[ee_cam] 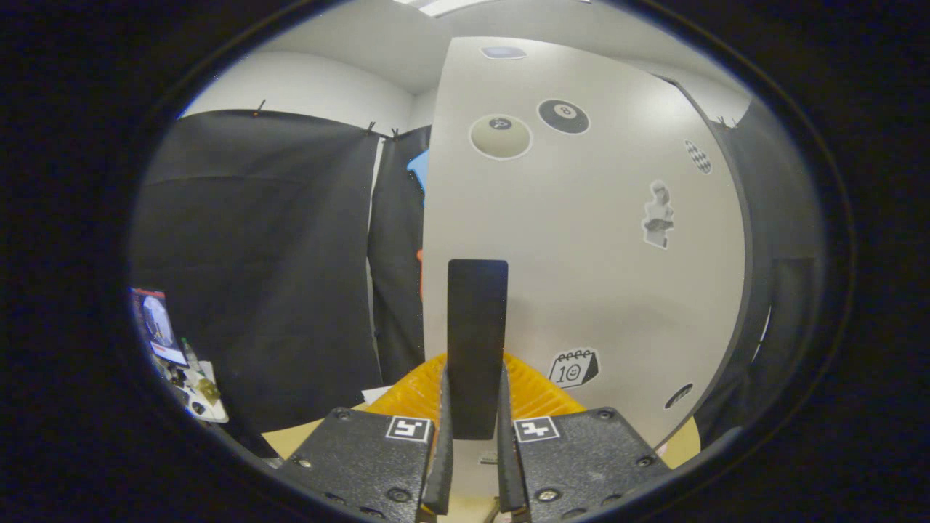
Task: Open the shoe cabinet door, grab the shoes and put them into the shoe cabinet, then close the shoe cabinet door.
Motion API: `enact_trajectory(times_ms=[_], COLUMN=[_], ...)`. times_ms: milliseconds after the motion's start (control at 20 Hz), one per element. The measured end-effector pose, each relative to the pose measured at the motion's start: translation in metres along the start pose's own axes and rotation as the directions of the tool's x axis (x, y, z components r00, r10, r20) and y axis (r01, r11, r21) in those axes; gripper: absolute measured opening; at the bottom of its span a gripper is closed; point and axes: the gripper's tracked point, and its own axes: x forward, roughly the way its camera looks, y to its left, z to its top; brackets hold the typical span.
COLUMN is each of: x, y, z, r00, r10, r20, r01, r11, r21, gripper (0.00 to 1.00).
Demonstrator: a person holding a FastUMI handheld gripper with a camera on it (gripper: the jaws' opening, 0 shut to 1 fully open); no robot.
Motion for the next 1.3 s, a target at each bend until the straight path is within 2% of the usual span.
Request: enact_trajectory(times_ms=[550, 900, 1300], x=[-0.078, -0.126, -0.153], y=[-0.036, -0.062, -0.087], z=[-0.002, -0.007, -0.007], r00=[0.996, 0.996, 0.995], r10=[0.087, 0.043, 0.029], r20=[0.031, 0.076, 0.093], r01=[-0.088, -0.044, -0.032], r11=[0.996, 0.999, 0.999], r21=[0.024, 0.018, 0.033], gripper=[0.29, 0.28, 0.28])
